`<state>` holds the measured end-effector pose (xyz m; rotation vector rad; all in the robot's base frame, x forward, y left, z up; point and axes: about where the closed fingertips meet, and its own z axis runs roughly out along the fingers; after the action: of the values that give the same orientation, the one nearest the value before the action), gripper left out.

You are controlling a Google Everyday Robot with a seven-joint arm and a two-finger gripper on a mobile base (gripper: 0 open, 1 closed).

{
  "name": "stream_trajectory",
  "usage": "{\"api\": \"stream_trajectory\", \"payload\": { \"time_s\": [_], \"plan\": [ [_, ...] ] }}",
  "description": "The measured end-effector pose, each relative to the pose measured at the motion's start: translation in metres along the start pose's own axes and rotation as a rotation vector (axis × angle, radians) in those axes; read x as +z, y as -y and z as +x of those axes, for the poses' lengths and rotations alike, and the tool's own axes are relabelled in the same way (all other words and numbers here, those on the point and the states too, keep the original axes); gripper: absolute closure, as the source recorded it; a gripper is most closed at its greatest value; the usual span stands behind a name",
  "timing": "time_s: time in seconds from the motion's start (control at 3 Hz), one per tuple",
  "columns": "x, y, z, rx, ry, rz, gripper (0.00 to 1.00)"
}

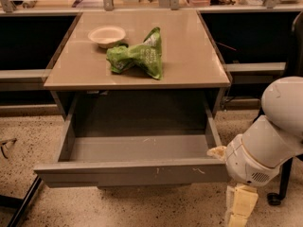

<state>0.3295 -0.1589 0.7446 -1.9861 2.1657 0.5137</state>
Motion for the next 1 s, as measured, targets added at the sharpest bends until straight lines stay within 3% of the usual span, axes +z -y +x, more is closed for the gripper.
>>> {"api": "stream_trajectory", "payload": {
  "time_s": [0.33, 1.0],
  "plan": [
    [0.0, 0.0, 0.0, 0.0, 0.0, 0.0, 0.0],
    [0.089, -0.005, -0.003, -0.011, 0.0, -0.205, 0.0]
  ]
}}
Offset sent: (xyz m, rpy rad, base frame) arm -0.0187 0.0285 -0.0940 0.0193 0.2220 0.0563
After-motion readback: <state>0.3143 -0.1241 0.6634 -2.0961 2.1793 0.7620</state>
